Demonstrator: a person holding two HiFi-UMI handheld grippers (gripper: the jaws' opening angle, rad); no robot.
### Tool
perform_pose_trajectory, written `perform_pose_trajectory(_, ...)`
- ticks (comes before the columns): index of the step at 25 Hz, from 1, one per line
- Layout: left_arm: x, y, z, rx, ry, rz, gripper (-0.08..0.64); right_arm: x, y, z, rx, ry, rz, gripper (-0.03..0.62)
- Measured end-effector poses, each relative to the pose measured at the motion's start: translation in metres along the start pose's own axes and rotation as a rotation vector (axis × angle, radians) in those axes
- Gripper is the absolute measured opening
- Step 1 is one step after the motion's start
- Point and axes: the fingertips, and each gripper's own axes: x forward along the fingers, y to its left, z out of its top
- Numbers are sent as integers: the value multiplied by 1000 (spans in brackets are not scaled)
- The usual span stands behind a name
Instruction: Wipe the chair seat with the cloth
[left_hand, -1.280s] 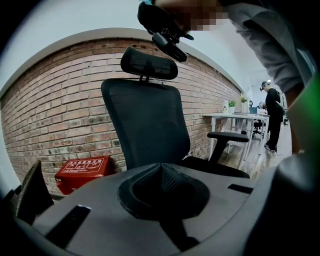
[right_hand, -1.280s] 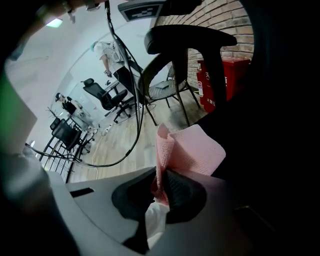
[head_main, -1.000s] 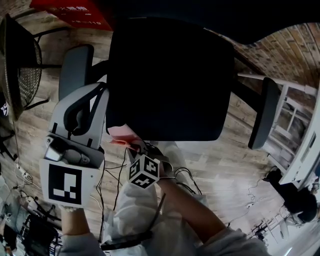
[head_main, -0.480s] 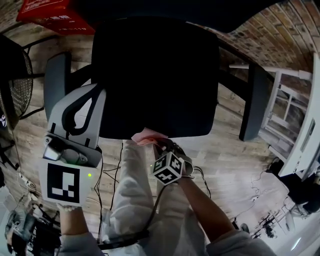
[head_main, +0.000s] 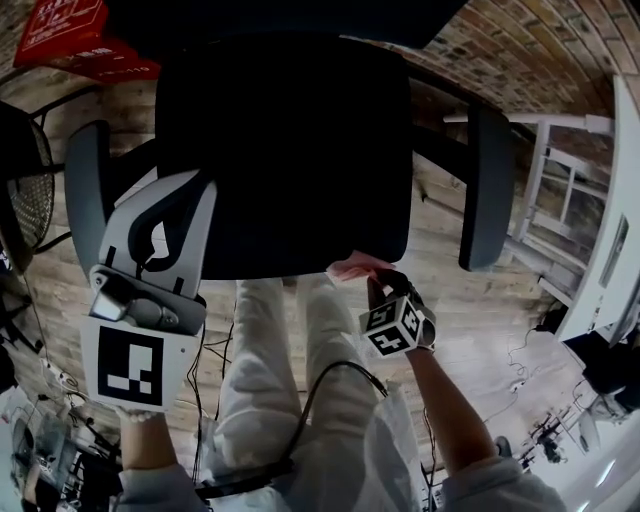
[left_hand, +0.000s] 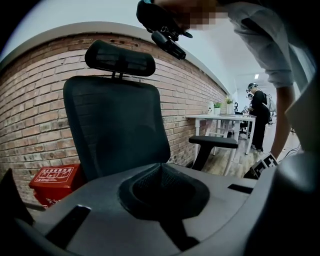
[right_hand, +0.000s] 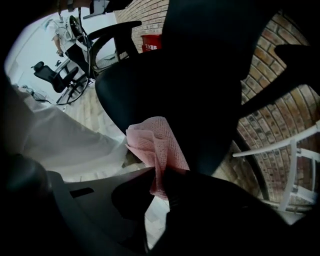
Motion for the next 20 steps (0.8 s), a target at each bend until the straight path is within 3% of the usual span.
perform_pose_trajectory(5, 8, -15, 7, 6, -4, -14, 18, -9, -38, -35, 42, 37, -59, 54)
perform_pose_trajectory(9, 11, -28, 22, 23, -14, -28, 18, -18, -42, -34, 47, 21, -48, 54)
perform_pose_trajectory(13, 2, -28, 53, 38, -31, -12, 18, -48, -35, -2, 15, -83, -38, 54)
perform_pose_trajectory(20, -45, -17, 131, 19, -95, 43, 18, -159, -34, 97, 47, -375, -54, 54)
